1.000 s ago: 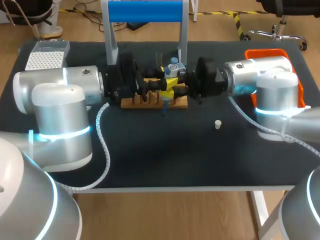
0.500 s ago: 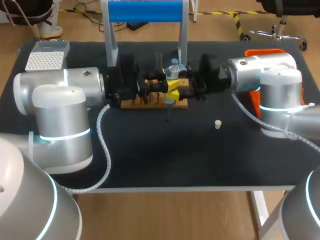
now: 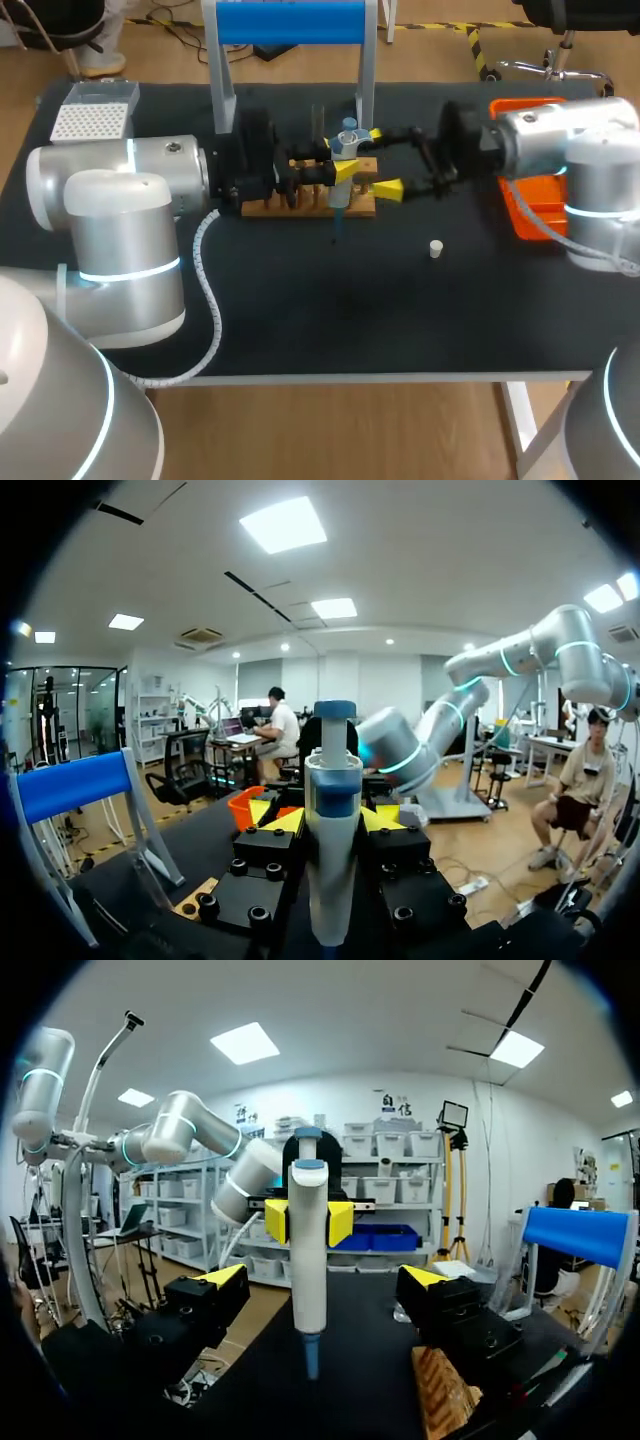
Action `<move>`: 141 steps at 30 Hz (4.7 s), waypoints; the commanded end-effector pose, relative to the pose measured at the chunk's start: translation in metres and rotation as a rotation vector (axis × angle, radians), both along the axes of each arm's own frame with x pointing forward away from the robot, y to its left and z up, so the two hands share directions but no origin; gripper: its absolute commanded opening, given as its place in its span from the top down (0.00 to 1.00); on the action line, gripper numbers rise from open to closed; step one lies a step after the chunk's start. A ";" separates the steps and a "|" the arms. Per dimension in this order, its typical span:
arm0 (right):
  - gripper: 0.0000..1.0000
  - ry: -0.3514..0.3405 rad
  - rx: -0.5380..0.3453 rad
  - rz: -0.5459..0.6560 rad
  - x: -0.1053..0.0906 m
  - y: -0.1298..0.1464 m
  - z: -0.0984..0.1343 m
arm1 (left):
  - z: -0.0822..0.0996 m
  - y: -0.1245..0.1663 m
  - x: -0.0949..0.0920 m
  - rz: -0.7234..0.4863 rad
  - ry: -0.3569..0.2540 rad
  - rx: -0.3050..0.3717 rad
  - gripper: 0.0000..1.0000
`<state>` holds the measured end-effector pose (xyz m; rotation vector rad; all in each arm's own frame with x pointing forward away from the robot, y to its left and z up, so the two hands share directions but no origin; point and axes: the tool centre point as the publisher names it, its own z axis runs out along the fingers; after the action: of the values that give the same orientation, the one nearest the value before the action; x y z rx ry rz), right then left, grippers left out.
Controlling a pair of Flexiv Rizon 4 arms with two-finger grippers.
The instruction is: Invert the test tube, pick up the pipette, mount the tip to pipette, aspirate from beaker and dispense into the tube, eject the tip, return the pipette, and cap with the stopper.
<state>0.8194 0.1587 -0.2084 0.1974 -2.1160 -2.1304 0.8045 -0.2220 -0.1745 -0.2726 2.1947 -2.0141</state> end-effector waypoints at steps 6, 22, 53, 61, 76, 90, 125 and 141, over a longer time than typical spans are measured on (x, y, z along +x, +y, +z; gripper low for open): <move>0.00 -0.026 -0.059 -0.094 0.017 -0.047 0.015 | -0.001 0.000 -0.001 0.004 -0.002 -0.002 1.00; 0.00 -0.049 -0.161 -0.189 0.112 -0.056 0.029 | -0.001 0.000 -0.001 0.004 -0.002 -0.002 1.00; 0.00 -0.023 -0.291 -0.320 0.220 -0.031 0.034 | -0.001 0.000 -0.001 0.004 -0.002 -0.002 1.00; 0.00 -0.022 -0.314 -0.341 0.238 -0.025 0.031 | -0.001 0.000 -0.001 0.004 -0.002 -0.002 1.00; 0.00 -0.018 -0.331 -0.354 0.263 -0.006 0.025 | -0.001 0.000 -0.001 0.004 -0.002 -0.002 1.00; 0.00 -0.026 -0.333 -0.363 0.264 -0.004 0.026 | -0.001 0.000 -0.001 0.004 -0.002 -0.002 1.00; 0.00 -0.026 -0.333 -0.363 0.264 -0.004 0.026 | 0.002 0.088 0.022 0.220 -0.013 0.076 1.00; 0.00 -0.026 -0.333 -0.363 0.264 -0.004 0.026 | 0.003 0.156 0.070 0.360 0.026 0.139 1.00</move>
<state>1.0826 0.1556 -0.1837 -0.2117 -2.6466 -1.9038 0.8705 -0.0743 -0.1751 -0.6314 2.0898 -1.6652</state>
